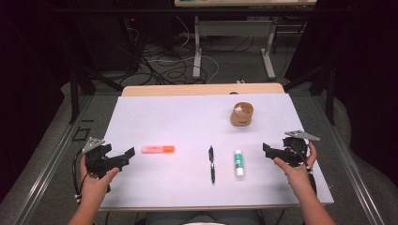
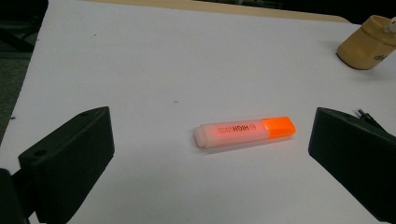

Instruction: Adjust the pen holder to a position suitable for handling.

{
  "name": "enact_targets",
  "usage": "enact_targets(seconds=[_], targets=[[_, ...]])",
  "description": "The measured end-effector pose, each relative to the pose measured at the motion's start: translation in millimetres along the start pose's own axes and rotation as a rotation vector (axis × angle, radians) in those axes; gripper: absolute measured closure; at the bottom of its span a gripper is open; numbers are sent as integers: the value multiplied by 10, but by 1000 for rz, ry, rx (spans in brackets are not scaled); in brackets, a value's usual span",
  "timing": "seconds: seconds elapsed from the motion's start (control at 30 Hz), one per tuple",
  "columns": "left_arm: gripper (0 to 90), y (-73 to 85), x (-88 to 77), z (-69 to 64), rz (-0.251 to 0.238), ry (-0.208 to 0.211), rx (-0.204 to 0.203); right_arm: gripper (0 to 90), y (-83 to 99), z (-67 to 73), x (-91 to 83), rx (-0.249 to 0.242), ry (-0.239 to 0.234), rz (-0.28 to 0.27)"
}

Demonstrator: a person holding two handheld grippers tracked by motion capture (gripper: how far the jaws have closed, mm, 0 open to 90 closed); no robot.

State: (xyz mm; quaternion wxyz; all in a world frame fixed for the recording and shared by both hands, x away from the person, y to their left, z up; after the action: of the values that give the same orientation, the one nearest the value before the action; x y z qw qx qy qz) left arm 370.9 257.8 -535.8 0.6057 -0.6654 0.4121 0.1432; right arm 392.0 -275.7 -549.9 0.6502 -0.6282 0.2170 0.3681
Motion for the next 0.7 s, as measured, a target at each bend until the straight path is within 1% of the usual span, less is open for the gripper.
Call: enact_targets(seconds=[0.03, 0.07, 0.13, 0.17, 0.23, 0.27, 0.3, 0.33, 0.4, 0.43, 0.47, 0.53, 0.57, 0.6, 0.63, 0.67, 0.7], targets=[[4, -6, 9, 0, 0, 1, -2, 43, 9, 3, 15, -15, 3, 5], [4, -6, 17, 2, 6, 0, 5, 50, 13, 0, 31, -40, 9, 6], [5, -3, 26, -1, 7, -1, 6, 70, 14, 13, 53, -86, 17, 10], [5, 7, 37, -8, 15, -2, 6, 76, 9, 25, 61, -97, 21, 8], [5, 13, 40, -18, 17, -2, 9, 126, 1, 44, 69, -128, 31, 12], [5, 13, 43, -26, 16, 0, 10, 168, -4, 58, 68, -137, 26, 13], [5, 13, 43, -26, 16, 0, 10, 168, -4, 58, 68, -137, 26, 13], [5, 16, 42, -32, 18, 0, 14, 165, -15, 80, 71, -152, 19, 18], [5, 19, 42, -46, 18, 3, 17, 198, -35, 99, 72, -167, 9, 17], [5, 19, 39, -51, 18, 3, 20, 198, -35, 99, 72, -167, 9, 17], [5, 22, 35, -59, 18, 1, 23, 237, -59, 112, 81, -173, 11, 6], [5, 26, 36, -67, 19, 2, 27, 229, -76, 113, 105, -164, 7, -2], [5, 26, 40, -63, 22, -1, 33, 225, -87, 110, 122, -171, 0, -4], [5, 26, 40, -63, 22, -1, 33, 220, -95, 111, 138, -170, -11, 2], [5, 24, 45, -57, 21, -4, 31, 220, -95, 111, 138, -170, -11, 2], [5, 25, 52, -48, 24, -3, 31, 220, -118, 98, 170, -168, -28, 24], [5, 26, 56, -42, 26, -3, 28, 220, -118, 98, 170, -168, -28, 24]])
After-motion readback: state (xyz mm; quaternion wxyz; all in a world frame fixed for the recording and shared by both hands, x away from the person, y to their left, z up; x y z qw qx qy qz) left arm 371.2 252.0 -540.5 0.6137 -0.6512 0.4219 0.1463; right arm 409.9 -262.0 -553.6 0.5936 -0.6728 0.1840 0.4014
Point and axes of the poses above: each handheld gripper's, and its own axes: x roughly forward along the jaws, y roughly out of its underside, z roughly to its left, the point moved 7 cm from there along x, roughly forward along the jaws, and after that the axes turned 13 degrees about z, right-handed, at the moved point
